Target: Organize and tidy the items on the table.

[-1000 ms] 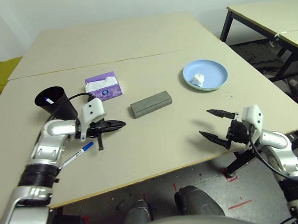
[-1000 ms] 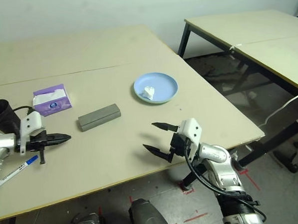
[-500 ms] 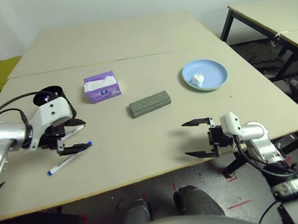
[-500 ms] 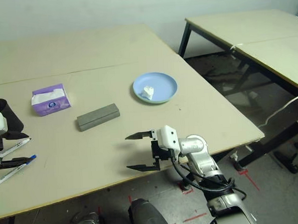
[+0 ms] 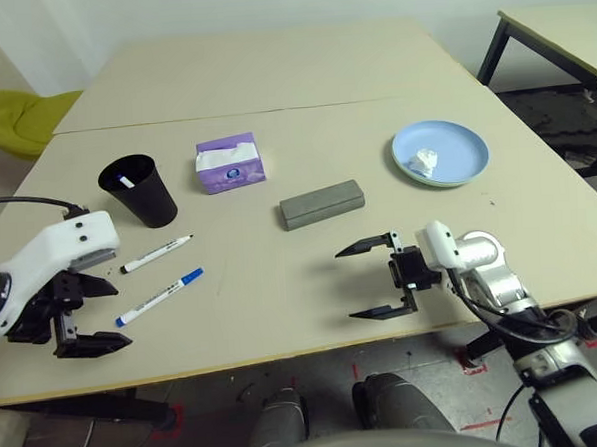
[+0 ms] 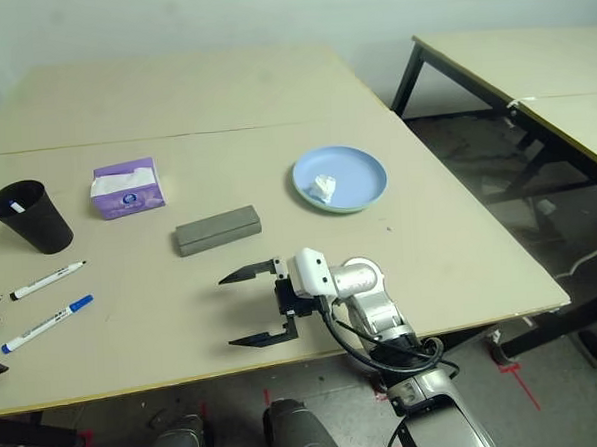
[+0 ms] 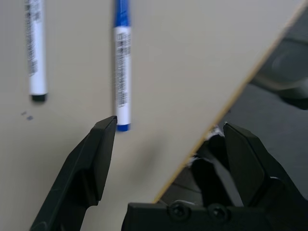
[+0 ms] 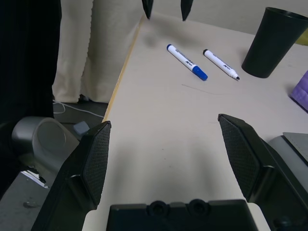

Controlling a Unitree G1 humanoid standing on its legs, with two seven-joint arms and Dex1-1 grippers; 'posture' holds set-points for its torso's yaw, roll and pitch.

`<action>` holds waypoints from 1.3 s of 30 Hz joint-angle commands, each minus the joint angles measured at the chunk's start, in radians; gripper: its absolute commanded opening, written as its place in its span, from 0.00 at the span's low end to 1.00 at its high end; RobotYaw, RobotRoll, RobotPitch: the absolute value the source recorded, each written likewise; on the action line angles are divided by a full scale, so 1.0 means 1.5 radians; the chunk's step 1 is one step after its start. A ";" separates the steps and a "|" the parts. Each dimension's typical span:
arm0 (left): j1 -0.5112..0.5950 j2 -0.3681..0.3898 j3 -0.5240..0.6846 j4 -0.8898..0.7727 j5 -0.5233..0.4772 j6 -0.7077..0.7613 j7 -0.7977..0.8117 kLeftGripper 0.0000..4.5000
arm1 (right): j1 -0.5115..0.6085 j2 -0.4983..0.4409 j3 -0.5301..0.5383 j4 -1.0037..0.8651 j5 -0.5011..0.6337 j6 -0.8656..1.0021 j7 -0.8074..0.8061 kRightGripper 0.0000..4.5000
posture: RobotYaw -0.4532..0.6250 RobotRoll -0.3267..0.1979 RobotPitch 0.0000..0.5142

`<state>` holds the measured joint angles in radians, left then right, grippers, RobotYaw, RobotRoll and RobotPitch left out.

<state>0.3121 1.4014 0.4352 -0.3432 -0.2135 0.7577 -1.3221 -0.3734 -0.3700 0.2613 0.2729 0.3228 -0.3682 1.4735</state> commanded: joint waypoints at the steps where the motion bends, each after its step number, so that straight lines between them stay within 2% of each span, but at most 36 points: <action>1: -0.039 -0.018 -0.066 0.031 0.024 -0.031 0.050 0.99 | 0.012 -0.005 0.009 -0.024 0.003 0.013 -0.002 1.00 | 0.36 0.62 0.19; 7: -0.110 -0.033 -0.152 0.082 0.034 -0.054 0.078 0.99 | 0.027 -0.015 0.008 -0.043 -0.005 0.031 -0.018 1.00 | 0.34 0.62 0.18; 13: -0.140 -0.047 -0.207 0.110 0.042 -0.065 0.088 0.99 | 0.037 -0.024 0.009 -0.068 -0.004 0.043 -0.029 1.00 | 0.32 0.62 0.16; 20: -0.123 -0.072 -0.235 0.147 0.052 -0.086 0.106 0.99 | 0.039 -0.030 0.009 -0.091 -0.007 0.055 -0.045 1.00 | 0.31 0.62 0.14; 36: -0.179 -0.148 -0.261 0.217 0.093 -0.162 0.166 0.99 | 0.046 -0.036 0.014 -0.107 -0.015 0.064 -0.064 1.00 | 0.31 0.62 0.12; 39: -0.190 -0.156 -0.264 0.224 0.090 -0.160 0.156 0.86 | 0.047 -0.035 0.014 -0.115 -0.012 0.070 -0.070 1.00 | 0.30 0.62 0.12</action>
<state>0.0391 1.1818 0.0623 -0.0271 -0.0898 0.5227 -1.1059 -0.3086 -0.4198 0.2672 0.1223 0.3125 -0.2735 1.3741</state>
